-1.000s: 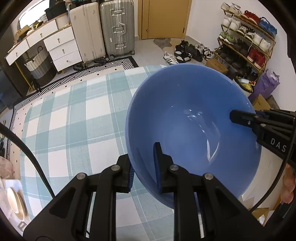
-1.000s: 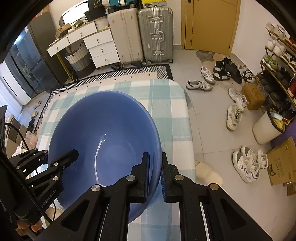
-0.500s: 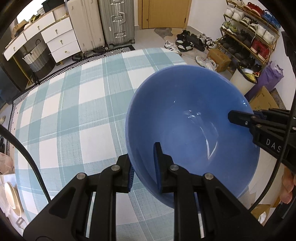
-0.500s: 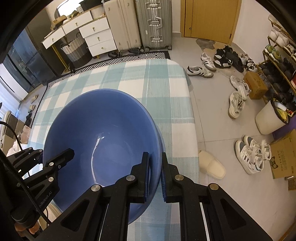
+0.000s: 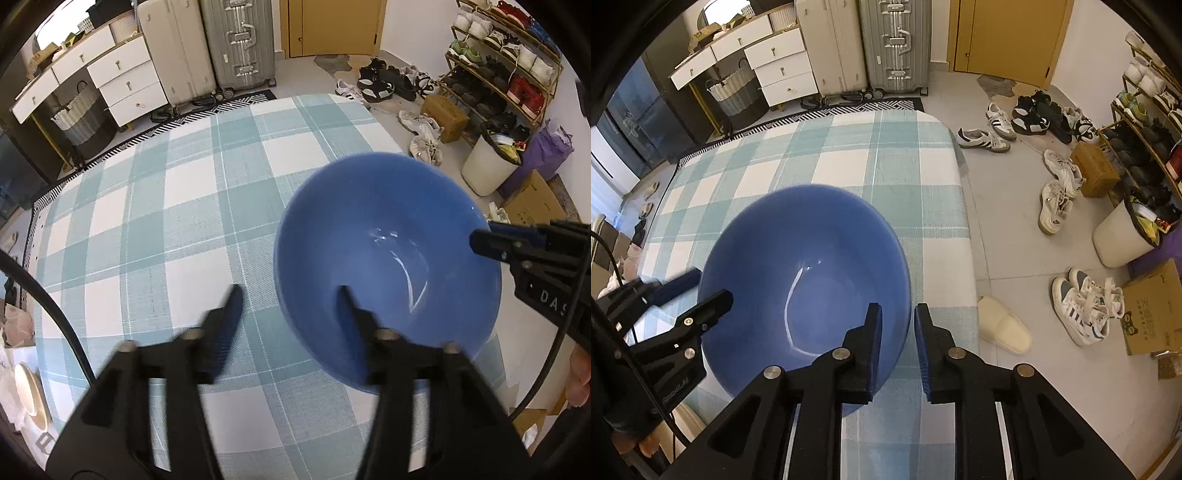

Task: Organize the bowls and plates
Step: 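Open left gripper to drop its bowl into the other while right gripper lowers and opens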

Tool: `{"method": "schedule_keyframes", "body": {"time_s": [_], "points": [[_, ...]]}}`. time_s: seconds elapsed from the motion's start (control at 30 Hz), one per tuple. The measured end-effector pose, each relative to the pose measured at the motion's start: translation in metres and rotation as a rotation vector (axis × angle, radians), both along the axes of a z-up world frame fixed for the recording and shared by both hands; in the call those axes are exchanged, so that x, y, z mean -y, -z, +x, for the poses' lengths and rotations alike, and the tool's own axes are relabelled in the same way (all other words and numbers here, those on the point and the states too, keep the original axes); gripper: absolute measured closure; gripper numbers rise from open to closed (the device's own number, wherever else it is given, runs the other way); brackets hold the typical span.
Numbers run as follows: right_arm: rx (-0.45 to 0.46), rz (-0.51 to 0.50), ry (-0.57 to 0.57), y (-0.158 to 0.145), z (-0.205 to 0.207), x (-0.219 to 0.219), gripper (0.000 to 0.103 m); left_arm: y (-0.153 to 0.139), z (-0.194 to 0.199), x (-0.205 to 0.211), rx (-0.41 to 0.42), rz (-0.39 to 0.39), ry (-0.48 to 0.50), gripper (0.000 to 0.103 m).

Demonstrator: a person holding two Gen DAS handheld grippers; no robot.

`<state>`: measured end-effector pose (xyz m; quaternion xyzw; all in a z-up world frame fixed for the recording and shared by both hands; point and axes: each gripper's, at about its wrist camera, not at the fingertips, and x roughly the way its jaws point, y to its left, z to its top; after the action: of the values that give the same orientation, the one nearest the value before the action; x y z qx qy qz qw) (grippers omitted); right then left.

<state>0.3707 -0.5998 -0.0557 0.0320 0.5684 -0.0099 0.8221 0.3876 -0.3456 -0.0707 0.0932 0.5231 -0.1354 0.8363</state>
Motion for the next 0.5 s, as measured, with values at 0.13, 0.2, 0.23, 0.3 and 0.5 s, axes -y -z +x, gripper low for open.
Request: {"method": "schedule_keyframes", "body": {"time_s": [0.13, 0.2, 0.23, 0.3, 0.5], "points": [[0.011, 0.023, 0.026, -0.006, -0.010, 0.010, 0.076, -0.008, 0.000, -0.016, -0.005, -0.019, -0.022, 0.037], [0.028, 0.034, 0.037, -0.012, -0.018, 0.014, 0.069, -0.015, -0.004, -0.027, 0.006, -0.022, -0.022, 0.032], [0.041, 0.038, 0.044, -0.016, -0.023, 0.016, 0.058, -0.018, -0.007, -0.033, 0.016, -0.020, -0.024, 0.031], [0.080, 0.039, 0.055, -0.027, -0.033, 0.017, 0.044, -0.027, -0.015, -0.045, 0.034, -0.017, -0.025, 0.029], [0.140, 0.072, 0.037, -0.049, -0.059, 0.006, 0.024, -0.053, -0.034, -0.086, 0.079, -0.026, -0.042, 0.028]]}}
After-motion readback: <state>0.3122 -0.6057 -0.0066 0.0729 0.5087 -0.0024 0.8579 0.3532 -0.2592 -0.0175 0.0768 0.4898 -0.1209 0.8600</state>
